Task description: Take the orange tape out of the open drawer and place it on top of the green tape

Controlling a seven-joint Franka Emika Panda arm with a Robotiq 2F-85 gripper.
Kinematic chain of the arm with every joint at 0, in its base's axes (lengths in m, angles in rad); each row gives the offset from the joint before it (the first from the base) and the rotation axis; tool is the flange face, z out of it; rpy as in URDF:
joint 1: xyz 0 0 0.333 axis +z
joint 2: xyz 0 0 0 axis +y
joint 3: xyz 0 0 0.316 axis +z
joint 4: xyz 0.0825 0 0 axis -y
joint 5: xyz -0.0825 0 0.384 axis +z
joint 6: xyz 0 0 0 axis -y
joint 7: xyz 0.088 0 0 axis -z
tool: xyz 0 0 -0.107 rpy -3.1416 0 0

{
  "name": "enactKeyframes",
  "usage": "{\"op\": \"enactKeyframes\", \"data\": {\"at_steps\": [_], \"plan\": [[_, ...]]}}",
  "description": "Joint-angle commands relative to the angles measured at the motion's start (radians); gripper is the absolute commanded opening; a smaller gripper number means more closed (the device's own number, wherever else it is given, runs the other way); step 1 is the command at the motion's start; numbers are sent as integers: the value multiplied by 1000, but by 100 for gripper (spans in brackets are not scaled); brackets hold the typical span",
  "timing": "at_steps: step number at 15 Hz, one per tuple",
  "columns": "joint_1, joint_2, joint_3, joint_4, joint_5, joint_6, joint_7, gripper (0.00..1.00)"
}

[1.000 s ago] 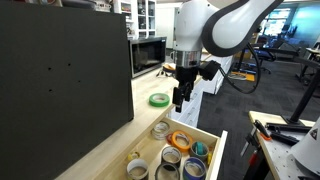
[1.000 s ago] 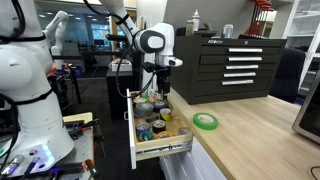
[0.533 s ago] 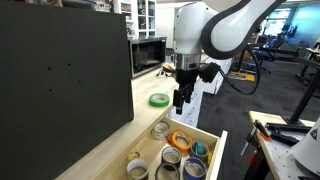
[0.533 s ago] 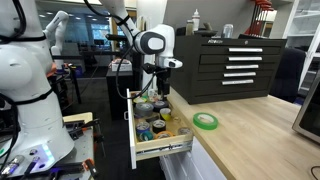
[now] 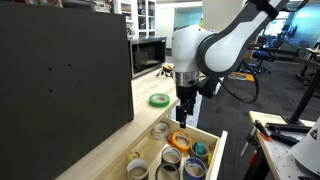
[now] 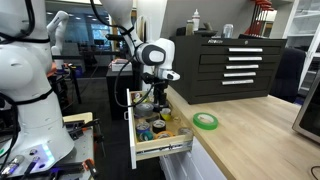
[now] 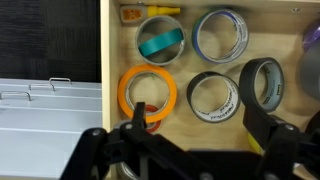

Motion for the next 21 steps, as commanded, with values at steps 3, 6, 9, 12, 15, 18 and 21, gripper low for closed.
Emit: {"op": "enactKeyframes", "data": {"at_steps": [3, 6, 9, 12, 15, 18, 21], "plan": [[21, 114, -15, 56, 18, 38, -40, 100], [31, 171, -22, 73, -18, 62, -75, 100], [30, 227, -31, 92, -20, 89, -99, 100], [29, 258, -45, 97, -7, 133, -95, 100], [26, 267, -57, 73, 6, 220, -90, 100], [10, 274, -53, 41, 30, 319, -112, 100], [-1, 273, -49, 0, 59, 392, -115, 100]]}}
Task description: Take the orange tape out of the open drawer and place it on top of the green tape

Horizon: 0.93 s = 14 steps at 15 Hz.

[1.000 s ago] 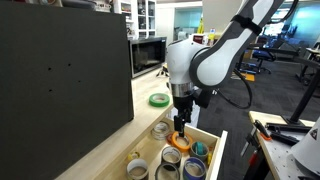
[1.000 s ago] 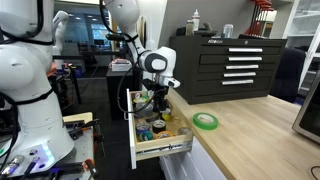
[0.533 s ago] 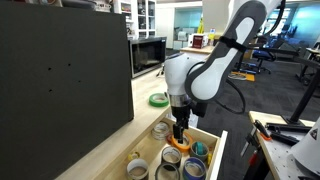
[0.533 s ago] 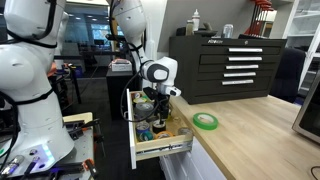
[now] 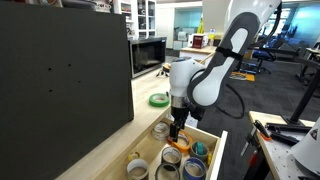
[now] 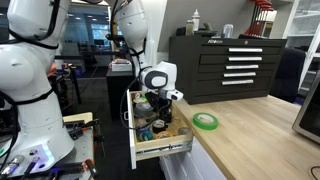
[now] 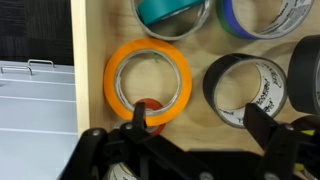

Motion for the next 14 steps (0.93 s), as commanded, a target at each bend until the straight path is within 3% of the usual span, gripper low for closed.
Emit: {"op": "enactKeyframes", "data": {"at_steps": [1, 6, 9, 14], "plan": [[10, 2, -10, -10, 23, 22, -10, 100], [7, 4, -10, -28, 32, 49, -11, 100], [55, 21, -65, -14, 27, 80, 86, 100], [63, 60, -69, -5, 77, 130, 152, 100]]}}
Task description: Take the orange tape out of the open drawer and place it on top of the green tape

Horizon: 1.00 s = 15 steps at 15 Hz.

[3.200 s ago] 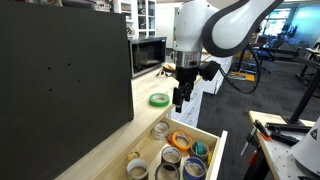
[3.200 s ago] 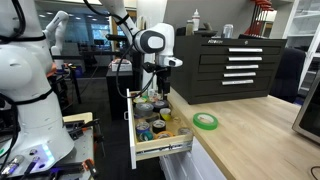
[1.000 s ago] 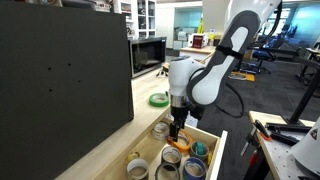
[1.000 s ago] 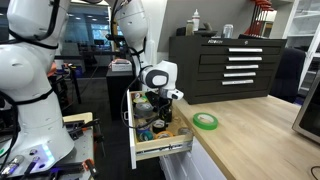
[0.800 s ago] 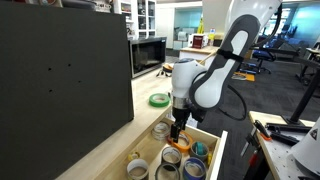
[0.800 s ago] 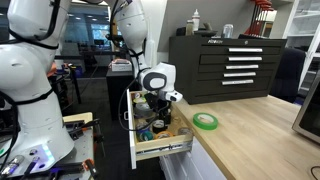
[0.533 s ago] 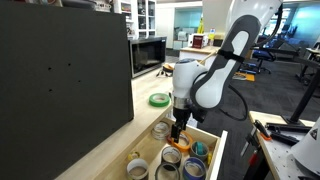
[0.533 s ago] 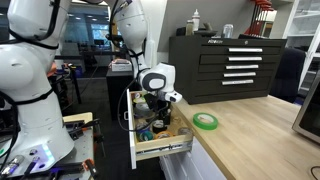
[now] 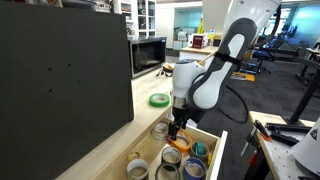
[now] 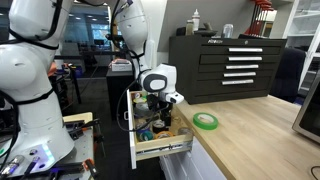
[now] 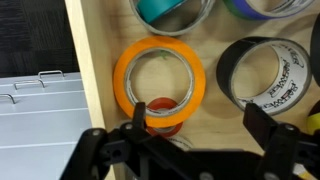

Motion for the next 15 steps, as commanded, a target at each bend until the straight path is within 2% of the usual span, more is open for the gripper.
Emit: {"op": "enactKeyframes", "data": {"at_steps": [1, 10, 15], "plan": [[33, 47, -18, 10, 45, 75, 63, 100], [88, 174, -54, 22, 114, 284, 84, 100], [84, 195, -54, 10, 152, 354, 71, 100]]}}
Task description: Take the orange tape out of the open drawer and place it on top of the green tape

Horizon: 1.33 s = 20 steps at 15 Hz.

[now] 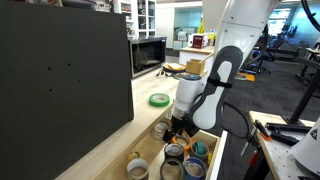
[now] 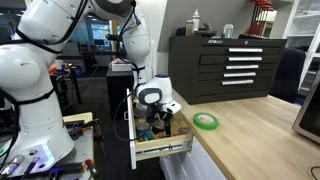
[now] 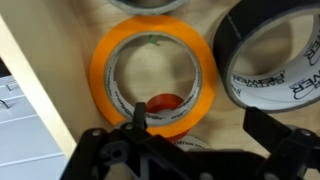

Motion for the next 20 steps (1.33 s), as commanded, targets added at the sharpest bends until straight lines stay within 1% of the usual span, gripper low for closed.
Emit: {"op": "enactKeyframes", "data": {"at_steps": [1, 6, 11, 12, 15, 20], "plan": [[14, 21, -12, -10, 45, 55, 1, 100], [21, -52, 2, -66, 71, 75, -2, 100], [57, -103, -20, -109, 93, 119, -4, 100], [66, -105, -28, -114, 98, 131, -5, 100], [66, -101, -32, -111, 107, 128, -8, 100], [37, -78, -10, -87, 108, 110, -10, 100]]}}
